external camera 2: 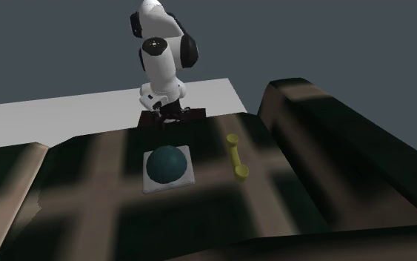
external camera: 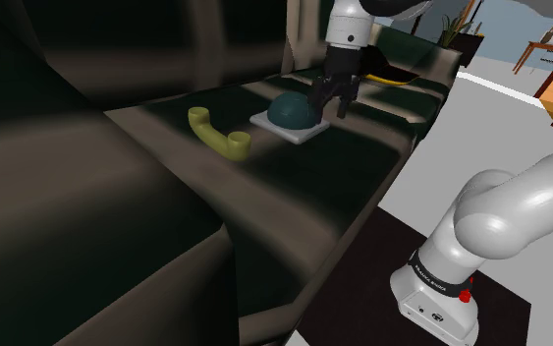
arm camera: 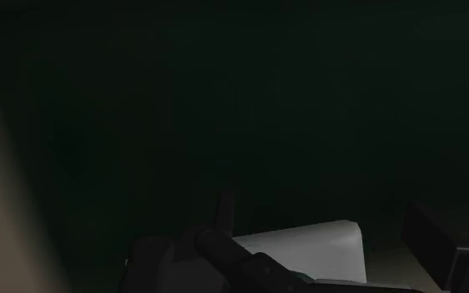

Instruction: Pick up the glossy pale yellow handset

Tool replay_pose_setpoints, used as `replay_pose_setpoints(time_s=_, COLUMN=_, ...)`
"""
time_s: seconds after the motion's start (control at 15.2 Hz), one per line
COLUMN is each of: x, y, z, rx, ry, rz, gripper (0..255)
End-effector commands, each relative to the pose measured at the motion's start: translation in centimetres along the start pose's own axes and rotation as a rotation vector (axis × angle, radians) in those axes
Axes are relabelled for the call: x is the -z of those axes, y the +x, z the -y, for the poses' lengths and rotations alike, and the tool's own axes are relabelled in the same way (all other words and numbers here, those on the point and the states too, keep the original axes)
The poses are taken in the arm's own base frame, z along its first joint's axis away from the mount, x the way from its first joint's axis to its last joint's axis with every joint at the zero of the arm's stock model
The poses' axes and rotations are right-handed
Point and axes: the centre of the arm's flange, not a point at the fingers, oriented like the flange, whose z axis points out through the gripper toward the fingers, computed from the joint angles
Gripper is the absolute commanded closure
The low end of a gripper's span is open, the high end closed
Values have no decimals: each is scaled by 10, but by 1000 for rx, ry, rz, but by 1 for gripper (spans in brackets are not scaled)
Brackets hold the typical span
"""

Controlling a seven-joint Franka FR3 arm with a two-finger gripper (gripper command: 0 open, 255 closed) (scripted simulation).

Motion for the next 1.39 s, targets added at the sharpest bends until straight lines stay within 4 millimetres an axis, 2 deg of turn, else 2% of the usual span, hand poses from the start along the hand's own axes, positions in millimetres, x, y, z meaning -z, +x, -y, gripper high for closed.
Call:
replay_pose_setpoints(time_s=0.0, x=0, y=12, z=25, rx=9, ry=-3, rz=-1, gripper=0)
replay_pose_setpoints(time_s=1.19, x=-15, y=117, z=242, rx=91, ry=-38, rz=-9, gripper=0)
replay_pose_setpoints(time_s=1.32, x=-21, y=120, z=248, rx=93, ry=-39, rz=-9, gripper=0)
